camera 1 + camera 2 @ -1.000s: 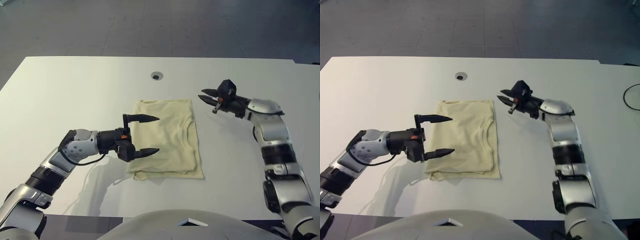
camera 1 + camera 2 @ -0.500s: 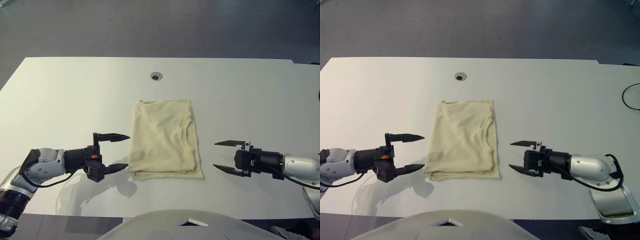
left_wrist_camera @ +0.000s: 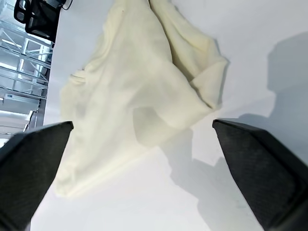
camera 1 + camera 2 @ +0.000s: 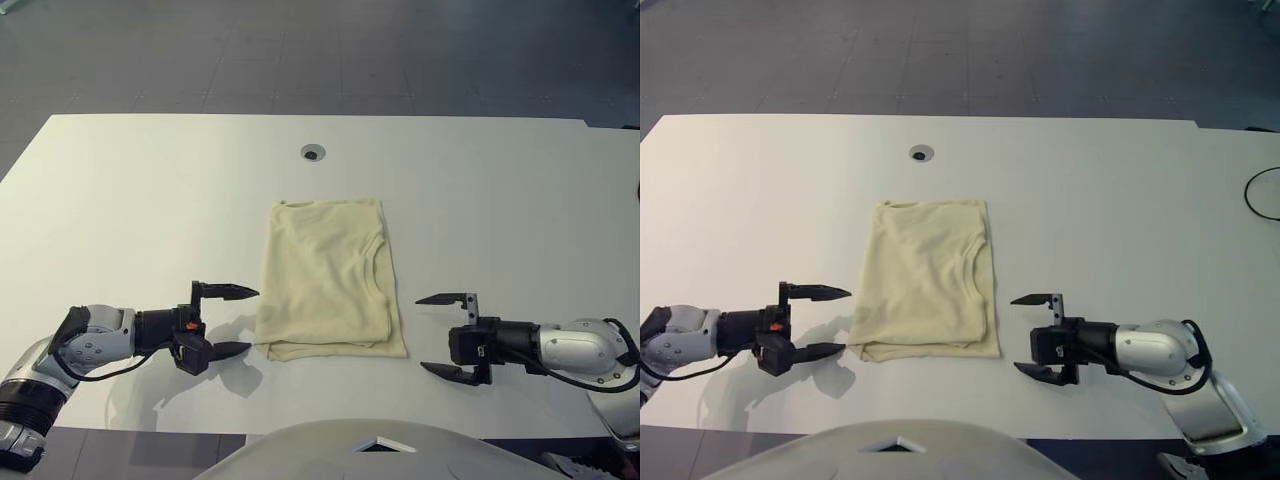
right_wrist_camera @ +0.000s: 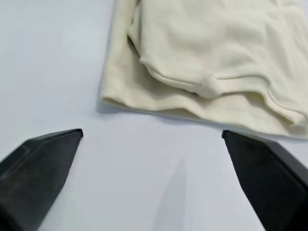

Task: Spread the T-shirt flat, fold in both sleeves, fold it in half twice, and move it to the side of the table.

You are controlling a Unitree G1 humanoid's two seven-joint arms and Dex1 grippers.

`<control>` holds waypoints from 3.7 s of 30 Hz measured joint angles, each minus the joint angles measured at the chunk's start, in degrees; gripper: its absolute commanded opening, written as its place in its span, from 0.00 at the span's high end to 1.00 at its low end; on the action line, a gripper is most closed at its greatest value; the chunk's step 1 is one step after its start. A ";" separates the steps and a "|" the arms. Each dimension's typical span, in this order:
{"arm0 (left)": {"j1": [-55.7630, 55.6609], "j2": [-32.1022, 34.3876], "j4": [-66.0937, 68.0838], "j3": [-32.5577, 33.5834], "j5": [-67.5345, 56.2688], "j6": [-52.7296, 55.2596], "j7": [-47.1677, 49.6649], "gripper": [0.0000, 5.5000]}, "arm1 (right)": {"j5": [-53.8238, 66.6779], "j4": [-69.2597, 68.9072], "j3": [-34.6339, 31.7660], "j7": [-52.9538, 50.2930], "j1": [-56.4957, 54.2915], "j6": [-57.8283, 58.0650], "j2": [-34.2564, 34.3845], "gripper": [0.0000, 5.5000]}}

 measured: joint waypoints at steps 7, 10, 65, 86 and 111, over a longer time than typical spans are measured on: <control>-1.81 -1.47 1.28 -0.47 1.63 -0.54 1.50 0.02 | -3.76 -1.34 3.79 -3.47 -1.79 -2.06 0.14 0.02; -2.13 -2.13 1.23 -0.88 1.97 -0.25 1.87 0.02 | -5.23 -1.22 6.06 -4.74 -3.30 -3.16 0.73 0.02; -15.18 -6.41 8.71 -17.03 7.06 -5.22 0.84 0.81 | -7.99 9.38 14.23 -10.45 -9.77 -10.21 1.23 1.00; -15.97 -4.34 9.11 -20.36 4.02 -9.17 0.60 0.97 | 3.39 3.68 12.80 -0.43 -6.57 -4.03 -3.95 1.00; 1.69 14.25 -25.81 -19.47 -29.56 17.35 -14.37 0.97 | 33.66 -9.20 -2.54 15.06 0.27 19.74 -12.61 1.00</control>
